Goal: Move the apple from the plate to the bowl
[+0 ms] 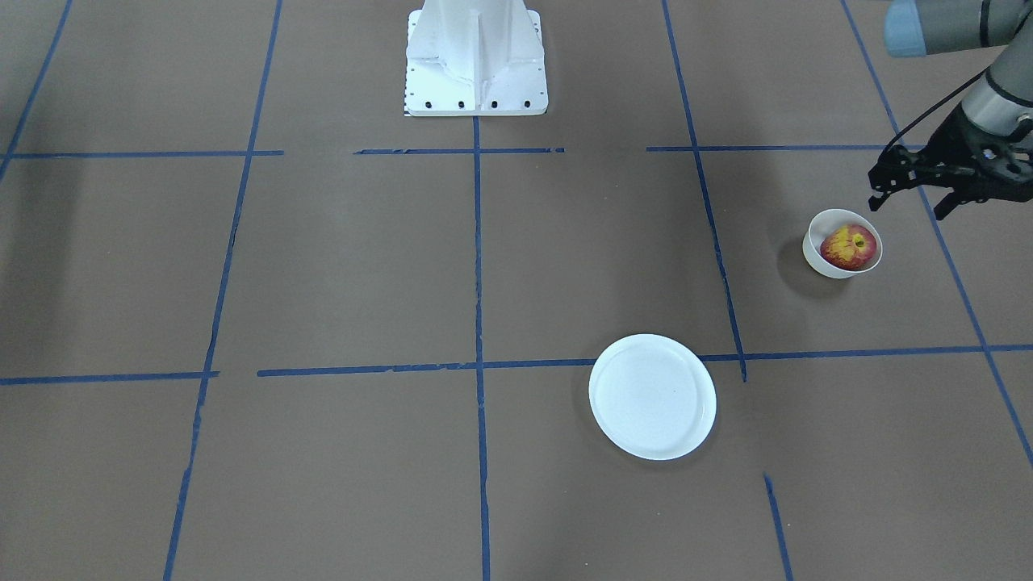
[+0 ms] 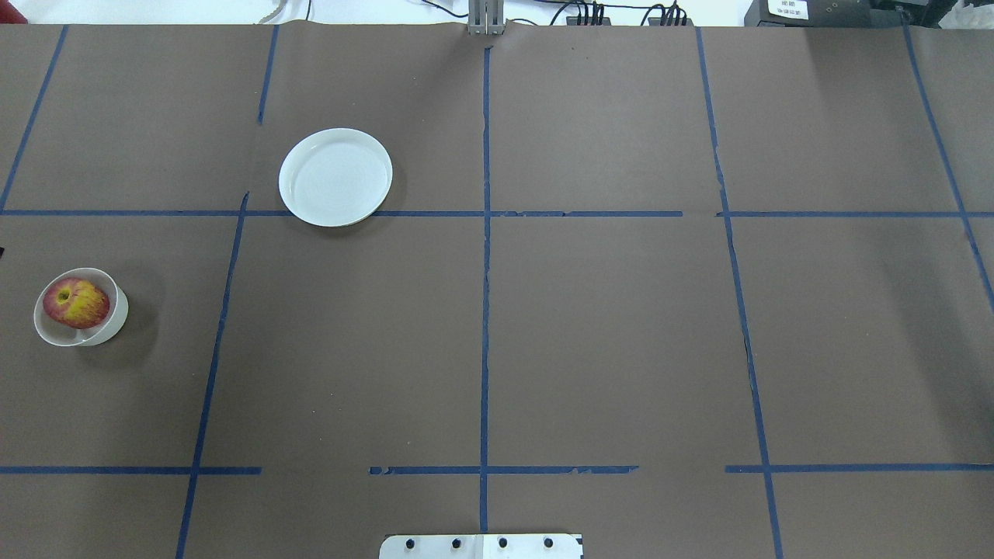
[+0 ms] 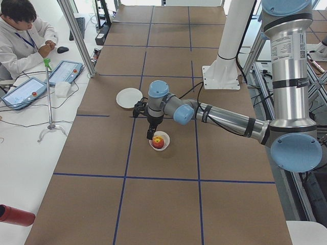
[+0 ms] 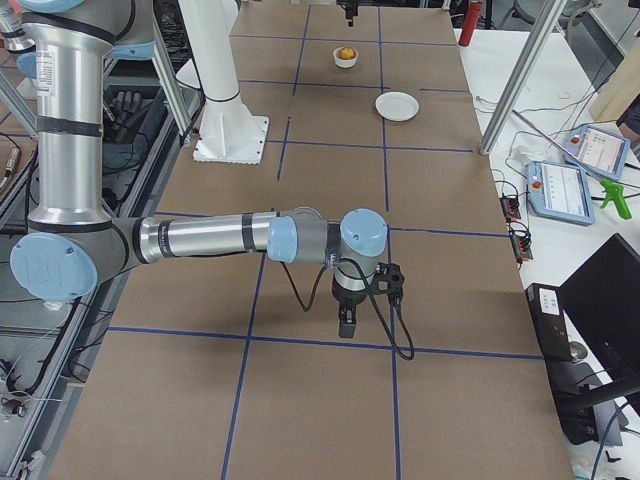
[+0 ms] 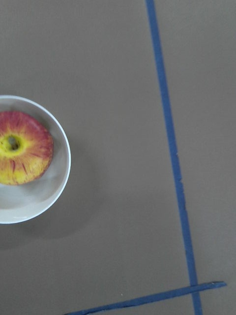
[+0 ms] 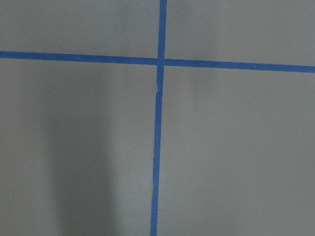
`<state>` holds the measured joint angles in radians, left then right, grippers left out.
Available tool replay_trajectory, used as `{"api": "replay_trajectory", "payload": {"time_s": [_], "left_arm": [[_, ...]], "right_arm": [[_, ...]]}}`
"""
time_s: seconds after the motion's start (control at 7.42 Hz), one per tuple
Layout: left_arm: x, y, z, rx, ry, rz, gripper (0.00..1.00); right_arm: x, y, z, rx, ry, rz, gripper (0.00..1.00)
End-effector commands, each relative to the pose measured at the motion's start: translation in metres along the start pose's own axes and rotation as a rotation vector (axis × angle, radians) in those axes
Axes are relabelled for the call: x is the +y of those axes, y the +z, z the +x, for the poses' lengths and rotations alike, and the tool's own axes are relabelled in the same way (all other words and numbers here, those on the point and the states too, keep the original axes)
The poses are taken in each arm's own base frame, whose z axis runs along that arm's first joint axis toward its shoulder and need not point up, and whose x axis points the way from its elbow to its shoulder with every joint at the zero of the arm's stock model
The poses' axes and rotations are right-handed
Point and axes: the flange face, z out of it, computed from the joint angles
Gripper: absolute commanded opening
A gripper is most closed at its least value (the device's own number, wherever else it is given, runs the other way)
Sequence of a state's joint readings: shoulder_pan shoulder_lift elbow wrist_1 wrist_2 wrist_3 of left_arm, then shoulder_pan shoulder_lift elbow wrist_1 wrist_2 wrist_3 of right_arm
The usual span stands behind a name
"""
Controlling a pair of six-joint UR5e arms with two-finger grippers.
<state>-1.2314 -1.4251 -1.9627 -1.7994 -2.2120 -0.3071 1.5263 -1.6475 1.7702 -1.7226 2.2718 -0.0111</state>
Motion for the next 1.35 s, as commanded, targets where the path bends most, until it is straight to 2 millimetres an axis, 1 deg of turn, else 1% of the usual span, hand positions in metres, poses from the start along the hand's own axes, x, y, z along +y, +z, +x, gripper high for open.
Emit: {"api": "replay_trajectory", "payload": {"time_s": [0.0, 0.13, 0.27, 0.4, 0.54, 1.21], "left_arm": [[0.013, -0.050, -0.078, -0.032, 0.019, -0.017, 0.98], [0.013, -0.060, -0.101, -0.046, 0.022, -0.030, 0.98], [0.004, -0.054, -0.106, -0.043, 0.003, -0.041, 0.98], [-0.005, -0.048, -0.109, -0.002, -0.038, -0.049, 0.99], [-0.006, -0.044, -0.107, 0.048, -0.114, -0.051, 0.99], [-0.006, -0.044, -0.108, 0.041, -0.115, -0.051, 1.00]], "right_arm": [[0.000, 0.000, 0.000, 0.000, 0.000, 0.000, 1.00], [0.000, 0.000, 0.000, 0.000, -0.001, 0.000, 1.00], [0.000, 0.000, 0.000, 0.000, -0.001, 0.000, 1.00], [0.000, 0.000, 0.000, 0.000, 0.000, 0.000, 1.00], [0.000, 0.000, 0.000, 0.000, -0.001, 0.000, 1.00], [0.000, 0.001, 0.000, 0.000, 0.001, -0.001, 1.00]]}}
